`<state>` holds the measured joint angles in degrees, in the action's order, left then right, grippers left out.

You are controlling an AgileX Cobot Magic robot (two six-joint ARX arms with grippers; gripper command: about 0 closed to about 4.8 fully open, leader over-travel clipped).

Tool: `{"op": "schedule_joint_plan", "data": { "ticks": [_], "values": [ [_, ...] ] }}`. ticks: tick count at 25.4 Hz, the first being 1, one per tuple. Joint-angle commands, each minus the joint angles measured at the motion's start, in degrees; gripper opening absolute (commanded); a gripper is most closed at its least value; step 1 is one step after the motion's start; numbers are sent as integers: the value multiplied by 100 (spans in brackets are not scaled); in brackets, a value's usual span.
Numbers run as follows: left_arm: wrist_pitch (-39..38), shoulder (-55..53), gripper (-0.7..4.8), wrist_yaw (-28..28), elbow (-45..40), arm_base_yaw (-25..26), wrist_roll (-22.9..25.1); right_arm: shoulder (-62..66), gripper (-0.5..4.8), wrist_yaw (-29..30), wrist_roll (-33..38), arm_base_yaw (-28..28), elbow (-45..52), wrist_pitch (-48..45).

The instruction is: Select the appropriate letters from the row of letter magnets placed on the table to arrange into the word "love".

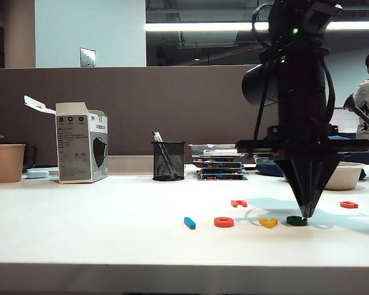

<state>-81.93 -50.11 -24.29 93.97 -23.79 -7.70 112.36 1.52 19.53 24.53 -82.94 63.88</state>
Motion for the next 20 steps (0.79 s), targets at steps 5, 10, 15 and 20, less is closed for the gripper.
{"op": "schedule_joint_plan", "data": {
  "ticks": [5, 10, 15, 20],
  "values": [
    [-9, 13, -5, -35, 20, 2, 39, -24, -6, 212, -74, 13, -2, 28],
    [-7, 13, -6, -33, 20, 2, 42, -24, -6, 251, -146, 13, 0, 94],
    [-4, 13, -6, -33, 20, 2, 42, -26, -6, 251, -162, 13, -2, 304],
    [-4, 13, -5, -33, 20, 2, 42, -55, -6, 317, -201, 13, -2, 345]
  ]
}}
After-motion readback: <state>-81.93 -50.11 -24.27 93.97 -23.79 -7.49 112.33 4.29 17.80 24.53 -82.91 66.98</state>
